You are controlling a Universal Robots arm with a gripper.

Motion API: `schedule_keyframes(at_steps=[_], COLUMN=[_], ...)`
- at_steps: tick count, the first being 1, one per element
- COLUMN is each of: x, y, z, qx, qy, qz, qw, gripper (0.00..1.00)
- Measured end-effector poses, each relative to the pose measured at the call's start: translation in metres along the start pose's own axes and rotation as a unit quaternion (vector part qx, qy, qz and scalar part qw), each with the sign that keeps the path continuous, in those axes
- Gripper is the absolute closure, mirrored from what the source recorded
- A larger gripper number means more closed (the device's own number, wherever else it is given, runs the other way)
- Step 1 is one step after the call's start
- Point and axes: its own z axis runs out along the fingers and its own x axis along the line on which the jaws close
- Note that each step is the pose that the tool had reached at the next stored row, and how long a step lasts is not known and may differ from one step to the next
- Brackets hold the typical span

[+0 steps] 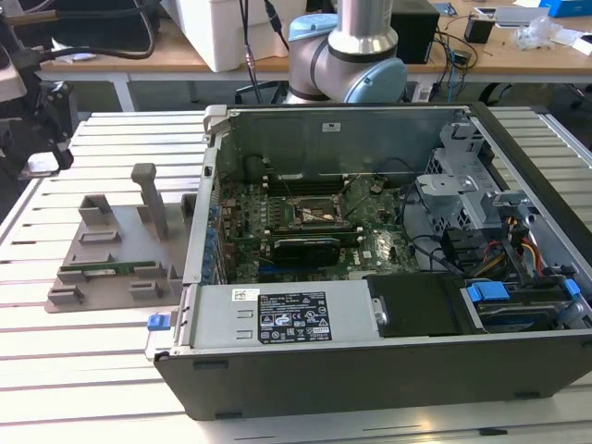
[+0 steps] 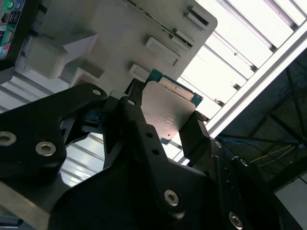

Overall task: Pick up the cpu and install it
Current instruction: 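Pick up the cpu and move it towards the insertion slot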

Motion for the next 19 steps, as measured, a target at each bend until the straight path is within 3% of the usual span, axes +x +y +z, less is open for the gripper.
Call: schedule_keyframes(at_steps=[3, 14, 19], x=[-0.0001, -0.0009, -0.0009], y=[-0.0002, -0.0015, -0.0015], z=[-0.0084, -0.0517, -0.0528], qx=[0.0001, 0.0007, 0.0005], qy=[0.0000, 0.0001, 0.0000], qz=[0.000, 0.000, 0.000], qw=[1.0000, 1.0000, 1.0000], gripper=[0.45, 0.45, 0.45])
